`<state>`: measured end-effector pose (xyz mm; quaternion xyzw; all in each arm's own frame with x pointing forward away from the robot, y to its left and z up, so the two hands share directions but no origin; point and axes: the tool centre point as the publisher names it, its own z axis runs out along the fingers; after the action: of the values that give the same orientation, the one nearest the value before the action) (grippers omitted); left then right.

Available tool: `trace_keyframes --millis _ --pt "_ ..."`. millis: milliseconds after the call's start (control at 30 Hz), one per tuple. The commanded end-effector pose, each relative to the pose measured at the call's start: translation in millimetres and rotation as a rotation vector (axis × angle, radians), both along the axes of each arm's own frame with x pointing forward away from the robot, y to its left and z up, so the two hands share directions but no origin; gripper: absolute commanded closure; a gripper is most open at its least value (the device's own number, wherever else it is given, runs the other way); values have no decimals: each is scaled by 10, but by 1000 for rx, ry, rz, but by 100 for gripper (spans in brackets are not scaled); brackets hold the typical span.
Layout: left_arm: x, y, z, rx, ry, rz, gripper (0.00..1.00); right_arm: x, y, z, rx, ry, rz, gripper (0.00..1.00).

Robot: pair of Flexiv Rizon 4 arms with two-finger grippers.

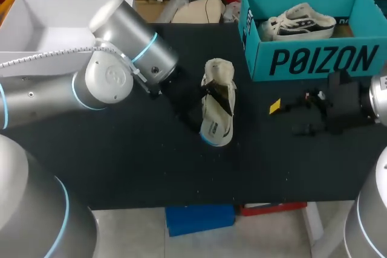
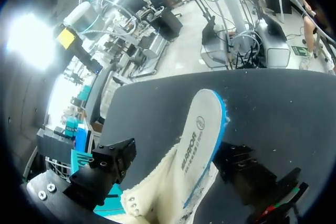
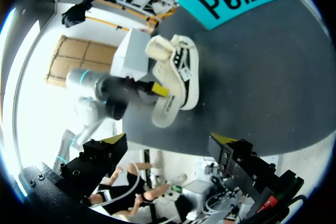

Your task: Take the shoe out of the shoebox, open the shoe tongue, remove and reinsert the insole, then place the shoe into the shoebox

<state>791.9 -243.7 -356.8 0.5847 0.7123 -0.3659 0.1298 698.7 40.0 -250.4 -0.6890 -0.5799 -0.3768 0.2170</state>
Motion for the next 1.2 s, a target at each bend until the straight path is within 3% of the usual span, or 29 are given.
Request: trace_keyframes --millis 33,100,267,300,400,700,1200 --pt "-94 110 67 6 -8 12 50 2 5 4 -2 1 -1 0" --pt "-110 148 87 11 -7 15 51 2 5 4 -2 1 -1 0" --pt "-148 220 107 28 -5 18 67 2 5 4 -2 1 -1 0" --pt "-154 230 103 29 -2 17 72 2 5 4 -2 1 -1 0" --pt "-158 238 85 23 7 17 100 2 5 4 -2 1 -1 0" --pt "-105 177 27 15 23 4 100 2 5 4 -2 1 -1 0" --pt "249 83 -118 12 -10 53 100 2 5 4 -2 1 -1 0"
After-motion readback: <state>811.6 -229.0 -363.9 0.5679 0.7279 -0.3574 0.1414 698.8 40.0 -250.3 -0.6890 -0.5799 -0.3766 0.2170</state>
